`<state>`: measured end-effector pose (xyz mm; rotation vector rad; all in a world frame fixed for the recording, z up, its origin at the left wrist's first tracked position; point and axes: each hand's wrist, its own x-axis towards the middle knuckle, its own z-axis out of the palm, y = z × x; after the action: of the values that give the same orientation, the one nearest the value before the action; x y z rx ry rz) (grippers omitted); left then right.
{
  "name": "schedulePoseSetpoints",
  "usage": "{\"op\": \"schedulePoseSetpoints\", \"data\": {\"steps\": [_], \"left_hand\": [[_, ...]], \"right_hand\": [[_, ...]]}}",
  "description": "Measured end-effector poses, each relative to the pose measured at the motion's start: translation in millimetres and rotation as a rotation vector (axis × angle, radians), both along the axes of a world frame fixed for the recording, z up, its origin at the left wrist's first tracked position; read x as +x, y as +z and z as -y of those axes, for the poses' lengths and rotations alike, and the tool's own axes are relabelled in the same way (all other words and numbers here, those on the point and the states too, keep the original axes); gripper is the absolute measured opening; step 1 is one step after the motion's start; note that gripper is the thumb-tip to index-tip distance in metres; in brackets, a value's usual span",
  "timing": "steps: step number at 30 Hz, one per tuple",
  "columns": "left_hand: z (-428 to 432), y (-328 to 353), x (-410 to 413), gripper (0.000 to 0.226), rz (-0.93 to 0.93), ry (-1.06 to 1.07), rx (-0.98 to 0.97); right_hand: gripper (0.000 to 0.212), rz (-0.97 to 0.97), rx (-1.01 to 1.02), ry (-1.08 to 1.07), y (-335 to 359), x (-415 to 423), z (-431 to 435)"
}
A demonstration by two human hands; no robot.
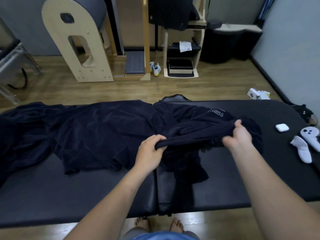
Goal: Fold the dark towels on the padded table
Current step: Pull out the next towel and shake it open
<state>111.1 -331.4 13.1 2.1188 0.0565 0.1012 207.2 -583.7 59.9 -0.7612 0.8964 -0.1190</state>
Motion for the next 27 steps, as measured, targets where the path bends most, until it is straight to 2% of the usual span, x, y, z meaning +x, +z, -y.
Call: {"op": "schedulePoseSetpoints", "data": {"steps": [2, 4, 6, 8, 10, 11, 12, 14, 17, 19, 20, 23, 24, 27], "left_hand": [[-8, 3, 6, 0.030, -0.028, 0.080, 0.003], [-14, 3, 7, 0.023, -0.075, 0.161, -0.065], [-9, 0, 6, 0.014, -0.125, 0.128, -0.141], [11, -2, 0, 0.009, -0.145, 0.058, -0.167], [36, -6, -8, 0.016, -0.135, 0.023, -0.118], [47, -7, -13, 0.023, -0.141, -0.003, -0.059], [54, -7, -17, 0.027, -0.156, -0.037, 0.030], [56, -9, -24, 0.031, -0.210, -0.077, 0.168], [44, -14, -31, 0.037, -0.195, -0.141, 0.145], [40, -15, -33, 0.042, -0.199, -0.151, 0.173], [39, -16, -34, 0.042, -0.200, -0.157, 0.205], [41, -16, -38, 0.041, -0.184, -0.203, 0.250], [42, -16, -39, 0.041, -0.179, -0.229, 0.236], [42, -17, -46, 0.044, -0.148, -0.272, 0.211]], "right_hand": [[0.033, 0.044, -0.054, -0.050, 5, 6, 19], [0.036, 0.079, -0.048, 0.016, 12, 6, 30], [0.036, 0.005, -0.146, 0.317, 8, -3, 21], [0.051, -0.146, -0.267, 0.753, -10, -26, -7], [0.070, -0.308, -0.235, 1.100, -33, -56, -41], [0.076, -0.348, -0.167, 1.181, -43, -69, -54], [0.076, -0.345, -0.084, 1.186, -54, -79, -64], [0.058, -0.290, 0.055, 1.036, -65, -89, -74], [0.027, -0.212, 0.169, 0.685, -68, -82, -72], [0.021, -0.153, 0.243, 0.554, -61, -74, -67], [0.023, -0.137, 0.225, 0.587, -58, -70, -66], [0.034, -0.150, 0.030, 0.865, -47, -68, -74], [0.031, -0.167, -0.044, 0.875, -49, -67, -77], [0.033, -0.241, -0.163, 0.654, -53, -65, -81]]}}
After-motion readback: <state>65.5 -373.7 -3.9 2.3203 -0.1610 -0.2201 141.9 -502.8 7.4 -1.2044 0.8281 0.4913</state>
